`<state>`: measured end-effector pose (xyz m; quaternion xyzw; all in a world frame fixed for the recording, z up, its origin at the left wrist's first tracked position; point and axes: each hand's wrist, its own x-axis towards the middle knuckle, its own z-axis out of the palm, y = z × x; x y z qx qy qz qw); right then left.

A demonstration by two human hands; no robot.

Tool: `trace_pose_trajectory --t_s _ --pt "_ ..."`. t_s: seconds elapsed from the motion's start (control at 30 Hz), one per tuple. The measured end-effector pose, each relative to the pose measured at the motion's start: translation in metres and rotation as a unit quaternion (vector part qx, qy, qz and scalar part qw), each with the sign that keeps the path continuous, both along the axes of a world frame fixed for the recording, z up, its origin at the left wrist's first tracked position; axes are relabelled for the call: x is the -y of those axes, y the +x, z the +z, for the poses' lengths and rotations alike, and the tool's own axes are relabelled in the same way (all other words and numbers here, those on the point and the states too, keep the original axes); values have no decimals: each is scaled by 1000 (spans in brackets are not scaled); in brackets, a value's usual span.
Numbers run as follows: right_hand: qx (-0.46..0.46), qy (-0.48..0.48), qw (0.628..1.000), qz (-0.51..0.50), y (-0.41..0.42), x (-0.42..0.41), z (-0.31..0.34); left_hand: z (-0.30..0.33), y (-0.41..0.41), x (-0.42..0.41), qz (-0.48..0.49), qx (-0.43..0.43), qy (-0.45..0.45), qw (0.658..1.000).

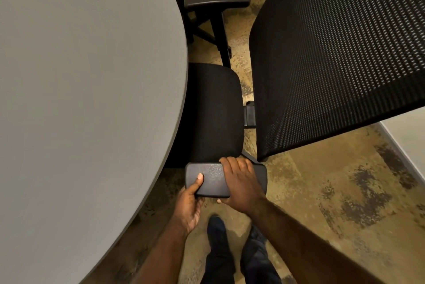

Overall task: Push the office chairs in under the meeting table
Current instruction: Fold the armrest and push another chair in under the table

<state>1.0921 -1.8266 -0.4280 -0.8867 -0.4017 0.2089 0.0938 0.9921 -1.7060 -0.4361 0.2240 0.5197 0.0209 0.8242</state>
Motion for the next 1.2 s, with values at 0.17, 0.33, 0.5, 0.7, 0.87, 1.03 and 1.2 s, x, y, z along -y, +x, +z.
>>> trace_pose_trajectory --t_s 0.17,0.33,0.5,0.7,0.87,1.03,1.2 --pt "17 5 1000 -10 -4 1 -5 -6 -1 -1 -8 0 26 1000" --pt "30 7 999 -12 -7 1 -10 -13 -4 2 11 7 15 1000" --pt "19 -4 1000 -4 -4 -3 -7 -8 -2 4 19 21 13 1000" --pt "-29 -55 998 9 0 -6 14 6 -5 6 -22 -9 30 999" --pt "-56 -35 998 -10 -2 2 42 20 -20 7 -101 -56 87 990" --pt "-27 44 997 -56 -6 18 91 48 -44 -5 -157 -74 147 974" --pt "-22 105 989 -104 -1 39 145 87 -61 -16 -154 -66 202 965"
